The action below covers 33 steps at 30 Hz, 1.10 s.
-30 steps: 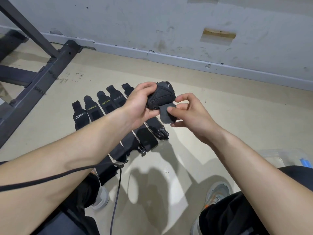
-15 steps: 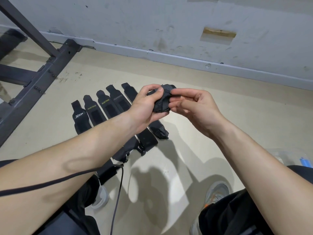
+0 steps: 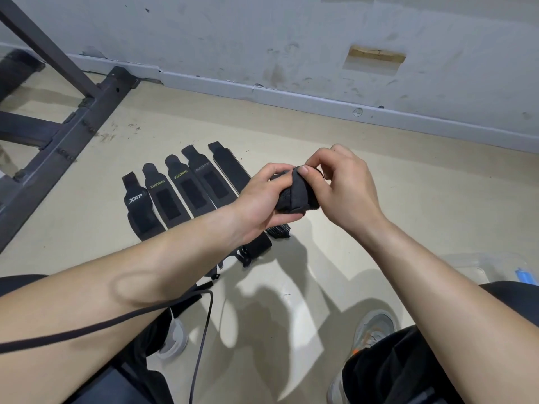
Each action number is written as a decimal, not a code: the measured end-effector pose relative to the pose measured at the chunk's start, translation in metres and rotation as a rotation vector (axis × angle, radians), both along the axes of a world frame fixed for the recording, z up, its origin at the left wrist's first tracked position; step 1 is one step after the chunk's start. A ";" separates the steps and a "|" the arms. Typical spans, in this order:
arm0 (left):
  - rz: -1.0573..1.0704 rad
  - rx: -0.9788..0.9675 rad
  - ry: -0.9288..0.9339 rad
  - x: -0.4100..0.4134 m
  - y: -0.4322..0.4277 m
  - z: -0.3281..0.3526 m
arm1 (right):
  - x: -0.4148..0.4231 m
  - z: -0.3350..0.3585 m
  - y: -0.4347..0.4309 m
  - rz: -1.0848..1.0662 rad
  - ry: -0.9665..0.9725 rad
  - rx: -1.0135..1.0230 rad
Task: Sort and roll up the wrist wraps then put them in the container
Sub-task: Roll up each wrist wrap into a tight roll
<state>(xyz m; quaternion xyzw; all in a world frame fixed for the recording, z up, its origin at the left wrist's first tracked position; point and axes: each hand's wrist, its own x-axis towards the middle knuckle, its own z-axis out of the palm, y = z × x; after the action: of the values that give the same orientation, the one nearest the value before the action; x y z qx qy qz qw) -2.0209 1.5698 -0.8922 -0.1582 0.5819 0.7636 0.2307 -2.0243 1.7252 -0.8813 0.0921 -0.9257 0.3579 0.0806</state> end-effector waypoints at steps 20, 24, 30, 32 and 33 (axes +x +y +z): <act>0.128 -0.377 0.214 0.015 0.012 -0.008 | 0.014 -0.019 -0.023 -0.105 -0.264 -0.330; 0.124 -0.430 0.167 0.017 0.011 -0.011 | 0.014 -0.021 -0.026 -0.161 -0.250 -0.238; 0.116 -0.465 0.149 0.017 0.011 -0.014 | 0.013 -0.019 -0.027 -0.172 -0.242 -0.221; 0.123 -0.466 0.153 0.016 0.011 -0.013 | 0.014 -0.017 -0.028 -0.186 -0.256 -0.231; 0.121 -0.469 0.161 0.016 0.012 -0.013 | 0.015 -0.017 -0.028 -0.195 -0.267 -0.236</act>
<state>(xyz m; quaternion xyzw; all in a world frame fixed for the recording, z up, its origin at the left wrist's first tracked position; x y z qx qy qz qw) -2.0048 1.5816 -0.9057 -0.1809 0.7490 0.6304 0.0945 -2.0097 1.6974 -0.8983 -0.0564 -0.8842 0.4636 0.0019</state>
